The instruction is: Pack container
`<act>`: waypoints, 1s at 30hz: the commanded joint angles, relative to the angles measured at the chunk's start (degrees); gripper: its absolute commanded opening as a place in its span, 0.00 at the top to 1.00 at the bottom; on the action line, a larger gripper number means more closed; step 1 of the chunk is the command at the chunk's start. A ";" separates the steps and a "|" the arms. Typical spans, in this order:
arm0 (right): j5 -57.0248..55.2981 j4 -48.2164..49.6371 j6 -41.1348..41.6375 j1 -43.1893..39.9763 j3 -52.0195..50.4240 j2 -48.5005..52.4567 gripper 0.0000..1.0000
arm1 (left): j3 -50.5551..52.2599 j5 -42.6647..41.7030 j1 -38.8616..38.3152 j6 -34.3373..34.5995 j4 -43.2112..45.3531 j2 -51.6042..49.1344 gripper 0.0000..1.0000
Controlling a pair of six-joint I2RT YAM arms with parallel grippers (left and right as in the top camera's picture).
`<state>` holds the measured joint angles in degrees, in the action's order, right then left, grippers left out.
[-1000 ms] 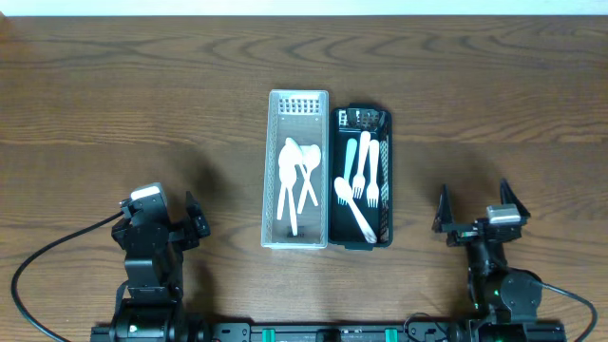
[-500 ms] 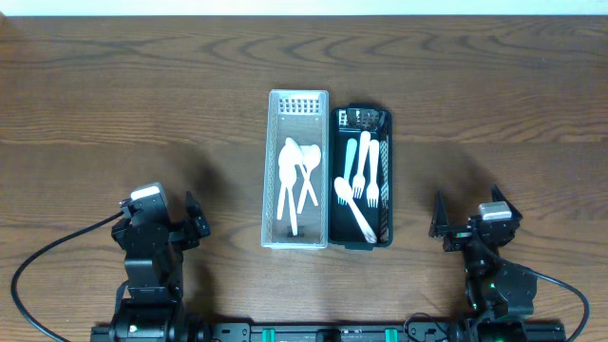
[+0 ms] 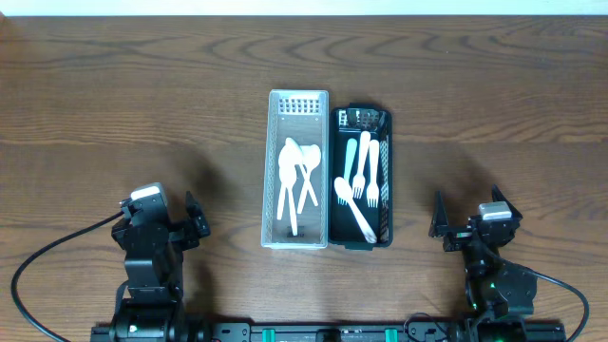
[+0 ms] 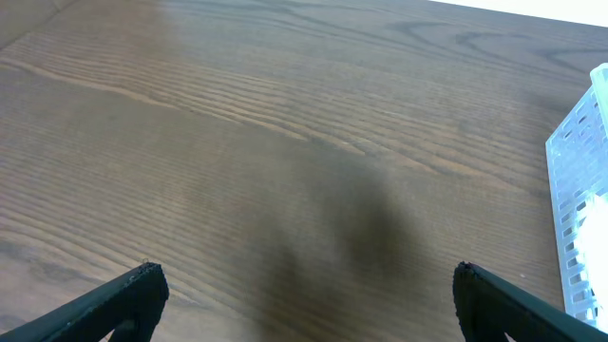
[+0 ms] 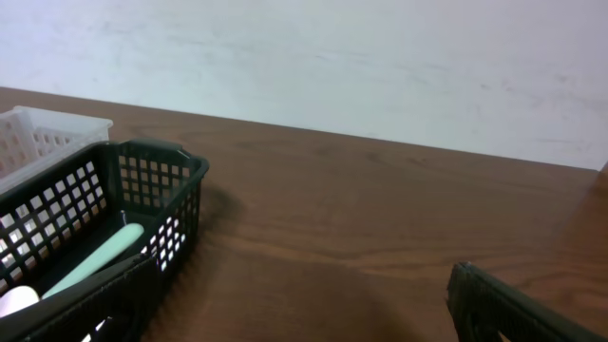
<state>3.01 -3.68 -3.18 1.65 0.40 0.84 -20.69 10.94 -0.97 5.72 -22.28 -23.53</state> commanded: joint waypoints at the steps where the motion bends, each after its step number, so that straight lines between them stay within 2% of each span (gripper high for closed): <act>1: 0.07 -0.33 -0.09 0.68 -0.09 -0.28 0.01 | -0.15 0.63 -0.11 -0.76 -0.33 0.37 0.02; 7: 0.07 -0.31 -0.09 0.68 -0.09 -0.28 0.01 | -0.15 0.61 -0.13 -0.74 -3.34 6.10 0.02; 11: 0.07 -0.33 -0.09 0.68 -0.09 -0.28 0.01 | -0.15 -3.69 -1.88 -0.81 -7.32 14.91 0.02; 14: 0.07 -0.33 -0.09 0.68 -0.09 -0.28 0.01 | 0.44 -6.08 -3.13 -3.04 -6.73 19.82 0.02; 16: 0.07 -0.33 -0.09 0.68 -0.09 -0.28 0.01 | 2.16 -10.10 -3.69 -8.72 -3.15 22.10 0.02; 19: 0.07 -0.33 -0.09 0.68 -0.09 -0.28 0.01 | 7.23 -15.63 -3.78 -15.80 7.06 23.43 0.02; 25: 0.07 -0.33 -0.09 0.68 -0.09 -0.28 0.01 | 17.05 -18.75 -3.78 -16.61 20.59 23.43 0.02; 28: 0.07 -0.33 -0.09 0.68 -0.09 -0.28 0.01 | 20.44 -21.05 -3.78 -16.57 21.53 23.43 0.02; 30: 0.07 -0.33 -0.09 0.68 -0.09 -0.28 0.01 | 20.46 -21.40 -3.78 -16.00 18.93 23.43 0.02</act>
<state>2.96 -3.66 -3.18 1.65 0.40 0.82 -1.23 -7.01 -4.62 -9.26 -1.37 -0.80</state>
